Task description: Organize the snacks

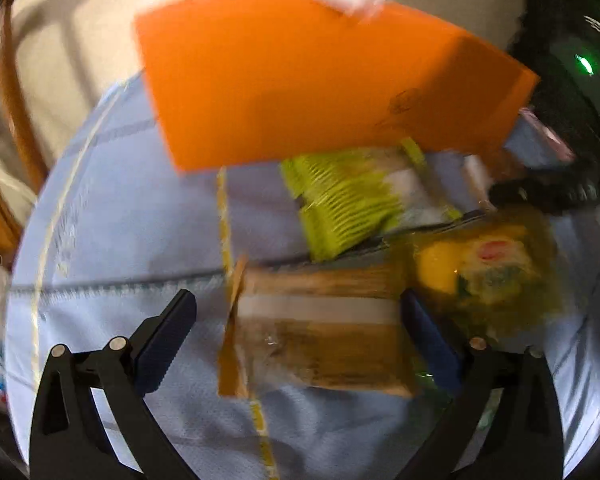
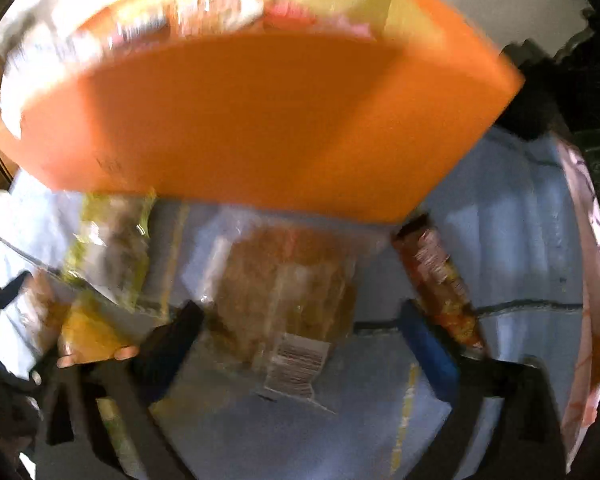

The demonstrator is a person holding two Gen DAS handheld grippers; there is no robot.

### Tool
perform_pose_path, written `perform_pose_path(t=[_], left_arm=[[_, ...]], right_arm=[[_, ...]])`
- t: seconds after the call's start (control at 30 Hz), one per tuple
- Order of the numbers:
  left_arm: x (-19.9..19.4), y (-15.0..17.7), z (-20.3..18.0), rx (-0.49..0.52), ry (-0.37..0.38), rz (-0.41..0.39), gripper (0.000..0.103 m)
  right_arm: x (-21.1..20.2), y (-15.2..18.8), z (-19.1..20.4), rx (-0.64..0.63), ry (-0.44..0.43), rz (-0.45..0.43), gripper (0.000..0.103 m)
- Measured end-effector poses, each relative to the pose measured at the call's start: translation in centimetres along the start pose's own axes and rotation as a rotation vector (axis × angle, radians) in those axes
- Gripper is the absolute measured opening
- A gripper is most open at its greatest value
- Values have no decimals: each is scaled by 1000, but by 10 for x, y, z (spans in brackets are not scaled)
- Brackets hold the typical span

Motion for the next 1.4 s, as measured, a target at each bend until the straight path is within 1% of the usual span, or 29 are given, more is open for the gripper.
perform_pose_path(t=[0.03,0.07,0.1,0.13,0.17,0.2,0.27,0.37,0.53,0.57,0.6,0.77,0.8,0.87,0.9,0.97,1.0,1.03,1.07,1.13,1.17,1.2,1.23,1.27,1.3,1.33,1.37,1.4], left_arm=[[0,2,-2,10,-13,1,97],[-1,2,-3,19,-19,-3,86],[-5,1,-4,43,-52,-23,66],[-7,1,-5,50,-33,-28,63],[-9,3,-4,43,-5,-30,62],[-11,3,-3,43,6,-30,61],[-15,5,-3,47,27,-32,60],[-35,5,-1,64,52,-80,60],[-61,-3,17,31,85,-132,60],[-68,-4,18,30,92,-144,60],[-72,-6,18,29,97,-149,60],[-99,-14,8,39,122,-186,60],[-107,-21,5,46,128,-199,60],[-122,-34,-2,60,135,-229,60],[-131,-45,-5,74,136,-245,60],[-149,-66,-11,87,137,-277,60],[-159,-82,-12,88,136,-293,60],[-168,-99,-13,86,135,-308,60],[-174,-107,-15,87,130,-317,60],[-192,-140,-17,96,117,-351,60],[-202,-154,-19,102,114,-369,60],[-207,-162,-21,106,112,-378,61],[-213,-169,-22,110,111,-387,61],[-216,-175,-22,113,109,-396,61],[-220,-176,-22,117,111,-405,61],[-220,-176,-22,115,115,-406,61],[-217,-172,-22,107,123,-401,61],[-213,-168,-21,100,128,-393,61]], right_arm=[[8,3,1,28,-57,35,100],[11,4,1,49,-89,55,99],[10,5,4,15,-74,68,68],[4,3,13,-38,-93,45,60],[-6,1,21,-104,-44,7,52],[-13,2,25,-138,-4,-26,43],[-22,7,33,-138,-58,-49,41],[-36,14,31,-100,-112,-87,38],[-59,27,22,-68,-146,-135,37],[-61,27,14,-63,-155,-147,37],[-65,25,13,-62,-159,-159,37],[-101,33,5,-69,-181,-220,37],[-111,31,6,-70,-186,-232,34],[-135,22,2,-79,-191,-277,32],[-149,17,2,-85,-191,-300,31],[-178,-4,-1,-99,-180,-349,30],[-189,-13,-2,-102,-177,-366,29],[-206,-24,-2,-108,-171,-389,27],[-215,-34,-2,-116,-170,-401,24],[-242,-52,1,-139,-152,-444,24],[-251,-60,1,-148,-146,-452,24],[-254,-65,2,-158,-153,-436,25],[-250,-68,4,-165,-173,-388,26],[-231,-67,4,-162,-195,-299,42],[-217,-62,2,-158,-183,-260,69],[-200,-55,-1,-159,-134,-247,79],[-171,-45,-4,-170,-49,-225,87],[-147,-37,-4,-179,-6,-201,88]])
Point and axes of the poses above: each gripper's, at about its wrist camera, not at the fingertips, and x roughly the way its jaws point, z to its left, y to its underside, the point moved 9 cm from there along x, roughly the way its jaws point, and after that the axes turned 14 degrees about z, right-handed, at the moved point
